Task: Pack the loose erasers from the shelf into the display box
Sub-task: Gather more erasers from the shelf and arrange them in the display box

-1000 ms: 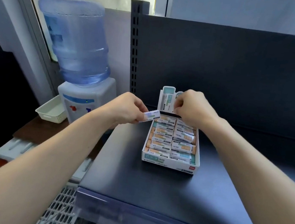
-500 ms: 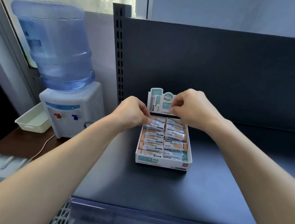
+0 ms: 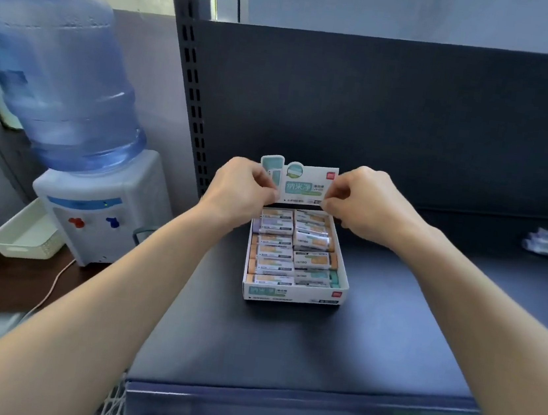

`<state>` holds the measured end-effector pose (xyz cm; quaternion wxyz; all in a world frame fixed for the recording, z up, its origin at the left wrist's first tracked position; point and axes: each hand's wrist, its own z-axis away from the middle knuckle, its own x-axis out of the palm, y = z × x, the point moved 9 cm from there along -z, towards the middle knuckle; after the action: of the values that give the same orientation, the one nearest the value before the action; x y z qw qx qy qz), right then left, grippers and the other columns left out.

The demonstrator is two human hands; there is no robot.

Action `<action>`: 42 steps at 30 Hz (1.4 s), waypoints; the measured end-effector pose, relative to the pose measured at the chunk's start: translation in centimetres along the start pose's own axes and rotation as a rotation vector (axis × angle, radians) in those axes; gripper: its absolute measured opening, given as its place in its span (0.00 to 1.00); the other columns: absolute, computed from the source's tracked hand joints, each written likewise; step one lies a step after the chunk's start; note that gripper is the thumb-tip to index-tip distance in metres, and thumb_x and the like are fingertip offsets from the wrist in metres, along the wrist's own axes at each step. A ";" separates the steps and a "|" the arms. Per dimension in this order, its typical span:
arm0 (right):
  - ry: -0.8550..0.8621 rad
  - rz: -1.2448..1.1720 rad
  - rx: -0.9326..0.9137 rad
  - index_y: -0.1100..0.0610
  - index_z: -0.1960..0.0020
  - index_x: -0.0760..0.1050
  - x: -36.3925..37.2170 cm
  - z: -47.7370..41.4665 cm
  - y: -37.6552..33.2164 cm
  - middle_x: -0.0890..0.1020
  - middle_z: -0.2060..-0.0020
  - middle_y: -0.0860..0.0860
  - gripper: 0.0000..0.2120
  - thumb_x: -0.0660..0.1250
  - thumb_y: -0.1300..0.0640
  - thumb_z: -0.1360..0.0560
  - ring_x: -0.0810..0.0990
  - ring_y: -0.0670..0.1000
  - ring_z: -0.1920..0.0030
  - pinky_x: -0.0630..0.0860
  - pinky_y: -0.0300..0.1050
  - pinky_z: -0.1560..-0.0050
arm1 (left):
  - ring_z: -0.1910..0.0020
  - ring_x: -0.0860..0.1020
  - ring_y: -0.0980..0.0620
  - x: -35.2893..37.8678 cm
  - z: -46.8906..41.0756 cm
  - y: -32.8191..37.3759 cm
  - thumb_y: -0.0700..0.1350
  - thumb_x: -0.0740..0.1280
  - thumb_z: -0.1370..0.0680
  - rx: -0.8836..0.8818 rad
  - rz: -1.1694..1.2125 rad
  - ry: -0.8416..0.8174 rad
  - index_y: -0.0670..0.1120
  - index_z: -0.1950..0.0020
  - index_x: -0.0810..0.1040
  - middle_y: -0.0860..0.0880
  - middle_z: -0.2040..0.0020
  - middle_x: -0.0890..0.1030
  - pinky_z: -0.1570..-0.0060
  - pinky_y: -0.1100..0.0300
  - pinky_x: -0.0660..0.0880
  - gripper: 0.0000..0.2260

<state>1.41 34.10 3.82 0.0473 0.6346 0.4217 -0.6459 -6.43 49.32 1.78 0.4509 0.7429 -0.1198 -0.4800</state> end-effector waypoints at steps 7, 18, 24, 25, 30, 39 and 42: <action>-0.026 0.085 0.177 0.53 0.59 0.80 -2.5 3.1 7.2 0.81 0.62 0.52 0.03 0.69 0.57 0.27 0.80 0.54 0.62 0.79 0.47 0.58 | 0.62 0.77 0.55 8.3 2.8 8.0 0.42 0.70 0.26 0.260 -0.065 -0.276 0.46 0.57 0.81 0.50 0.62 0.80 0.58 0.61 0.74 0.01; -0.055 0.354 0.512 0.60 0.55 0.82 -14.2 10.6 25.0 0.84 0.56 0.58 0.06 0.68 0.63 0.30 0.82 0.59 0.55 0.79 0.47 0.54 | 0.69 0.73 0.58 24.2 6.5 20.1 0.43 0.70 0.27 0.422 -0.137 -0.570 0.47 0.57 0.82 0.54 0.66 0.77 0.72 0.67 0.68 0.01; -0.069 0.321 0.556 0.60 0.60 0.81 -18.9 13.8 33.2 0.85 0.61 0.56 0.02 0.69 0.64 0.31 0.83 0.55 0.58 0.77 0.43 0.61 | 0.67 0.74 0.52 33.0 7.1 24.2 0.41 0.70 0.28 0.382 -0.169 -0.644 0.47 0.59 0.81 0.50 0.66 0.78 0.63 0.61 0.72 0.01; -0.104 0.311 0.548 0.57 0.61 0.81 -18.9 14.2 34.0 0.83 0.64 0.52 0.01 0.71 0.62 0.30 0.81 0.54 0.58 0.73 0.40 0.64 | 0.67 0.74 0.52 34.2 7.2 24.6 0.41 0.70 0.28 0.376 -0.177 -0.652 0.47 0.60 0.81 0.51 0.67 0.78 0.62 0.61 0.72 0.02; -0.284 0.270 0.471 0.53 0.60 0.80 -17.0 14.8 35.9 0.82 0.65 0.48 0.08 0.74 0.49 0.32 0.79 0.50 0.64 0.74 0.41 0.61 | 0.69 0.73 0.54 37.4 6.8 25.4 0.40 0.71 0.29 0.315 -0.208 -0.614 0.47 0.62 0.81 0.52 0.70 0.76 0.68 0.64 0.69 0.03; -0.381 0.239 0.329 0.61 0.51 0.80 -15.0 13.6 35.5 0.84 0.56 0.56 0.16 0.74 0.50 0.32 0.80 0.55 0.61 0.74 0.44 0.62 | 0.71 0.72 0.53 38.2 5.3 24.4 0.42 0.75 0.32 0.180 -0.253 -0.497 0.43 0.63 0.81 0.51 0.71 0.75 0.68 0.62 0.69 0.05; -0.335 0.239 0.334 0.64 0.50 0.79 -15.8 13.4 36.2 0.84 0.59 0.58 0.16 0.70 0.54 0.32 0.73 0.52 0.67 0.68 0.41 0.64 | 0.73 0.70 0.53 38.5 5.5 24.4 0.44 0.75 0.32 0.156 -0.257 -0.485 0.41 0.61 0.82 0.51 0.72 0.74 0.73 0.64 0.65 0.07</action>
<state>15.51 -4.65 -2.35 0.0871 0.5633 0.2175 -0.7923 14.94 8.94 -3.09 0.2862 0.6479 -0.1657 -0.6862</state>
